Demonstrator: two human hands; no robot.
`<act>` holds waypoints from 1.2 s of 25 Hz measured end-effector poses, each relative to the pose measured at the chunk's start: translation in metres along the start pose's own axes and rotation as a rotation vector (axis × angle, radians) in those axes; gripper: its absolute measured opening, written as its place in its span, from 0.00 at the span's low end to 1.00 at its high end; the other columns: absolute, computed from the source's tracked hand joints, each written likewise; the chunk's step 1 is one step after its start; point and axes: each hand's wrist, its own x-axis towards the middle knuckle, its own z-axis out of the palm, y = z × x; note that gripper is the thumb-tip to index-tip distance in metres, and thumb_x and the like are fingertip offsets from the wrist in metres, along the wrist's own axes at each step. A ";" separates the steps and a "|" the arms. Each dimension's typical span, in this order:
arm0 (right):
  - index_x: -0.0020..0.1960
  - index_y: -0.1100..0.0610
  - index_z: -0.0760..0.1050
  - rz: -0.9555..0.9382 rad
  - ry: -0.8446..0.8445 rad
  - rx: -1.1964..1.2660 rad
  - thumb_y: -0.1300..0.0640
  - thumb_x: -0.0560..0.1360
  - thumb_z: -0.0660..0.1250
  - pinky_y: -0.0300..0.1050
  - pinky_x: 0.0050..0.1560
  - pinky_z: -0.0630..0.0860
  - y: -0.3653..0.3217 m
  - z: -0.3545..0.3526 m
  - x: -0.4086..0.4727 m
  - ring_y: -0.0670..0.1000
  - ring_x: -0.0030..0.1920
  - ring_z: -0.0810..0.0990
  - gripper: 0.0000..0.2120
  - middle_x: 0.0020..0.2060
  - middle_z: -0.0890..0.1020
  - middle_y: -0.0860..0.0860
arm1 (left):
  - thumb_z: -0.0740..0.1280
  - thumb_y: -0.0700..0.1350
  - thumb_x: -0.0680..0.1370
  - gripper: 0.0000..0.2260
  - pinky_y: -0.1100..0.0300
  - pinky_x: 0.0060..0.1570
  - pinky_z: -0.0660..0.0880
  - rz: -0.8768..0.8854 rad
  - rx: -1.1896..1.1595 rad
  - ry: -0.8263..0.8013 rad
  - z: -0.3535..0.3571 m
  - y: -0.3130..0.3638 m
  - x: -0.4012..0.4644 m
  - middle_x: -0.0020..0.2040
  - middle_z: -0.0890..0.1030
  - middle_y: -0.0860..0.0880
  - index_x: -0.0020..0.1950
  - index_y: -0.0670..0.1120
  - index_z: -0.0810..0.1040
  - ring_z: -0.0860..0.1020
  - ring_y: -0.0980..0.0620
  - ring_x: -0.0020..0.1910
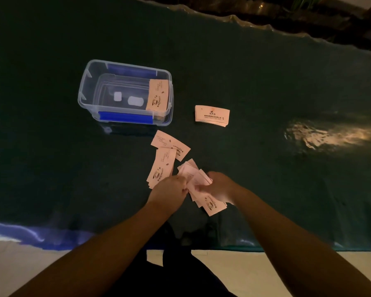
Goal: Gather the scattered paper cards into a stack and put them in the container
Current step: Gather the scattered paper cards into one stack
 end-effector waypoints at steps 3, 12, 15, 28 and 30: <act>0.58 0.55 0.74 0.017 0.077 0.023 0.43 0.75 0.75 0.47 0.44 0.77 -0.004 0.009 0.004 0.52 0.48 0.80 0.21 0.55 0.81 0.52 | 0.67 0.48 0.83 0.09 0.53 0.59 0.79 -0.140 -0.144 -0.013 0.006 0.005 -0.003 0.57 0.83 0.48 0.61 0.46 0.80 0.80 0.51 0.55; 0.60 0.53 0.76 0.143 0.092 0.277 0.48 0.76 0.75 0.45 0.40 0.76 -0.016 0.022 0.005 0.53 0.47 0.82 0.16 0.55 0.84 0.54 | 0.67 0.45 0.83 0.08 0.56 0.59 0.80 -0.320 -0.412 -0.001 0.009 0.015 0.000 0.61 0.84 0.45 0.61 0.44 0.80 0.83 0.49 0.58; 0.61 0.52 0.74 0.167 0.078 0.320 0.47 0.78 0.74 0.43 0.38 0.75 -0.020 0.026 0.001 0.51 0.45 0.83 0.16 0.55 0.84 0.54 | 0.67 0.44 0.83 0.07 0.56 0.55 0.81 -0.366 -0.479 -0.006 0.007 0.017 -0.002 0.60 0.84 0.45 0.60 0.44 0.78 0.84 0.48 0.57; 0.67 0.60 0.72 0.221 0.034 0.873 0.57 0.85 0.56 0.49 0.44 0.81 -0.020 0.028 -0.019 0.57 0.51 0.84 0.14 0.57 0.83 0.59 | 0.78 0.49 0.70 0.29 0.44 0.63 0.77 -0.412 -0.667 -0.174 -0.002 0.031 0.018 0.64 0.80 0.44 0.69 0.46 0.73 0.78 0.45 0.61; 0.66 0.60 0.74 0.198 0.008 1.109 0.60 0.84 0.57 0.51 0.49 0.83 -0.018 0.033 -0.023 0.59 0.56 0.85 0.14 0.59 0.84 0.60 | 0.81 0.54 0.64 0.40 0.44 0.69 0.72 -0.367 -0.437 -0.198 0.001 0.031 0.019 0.67 0.73 0.45 0.72 0.48 0.69 0.71 0.44 0.67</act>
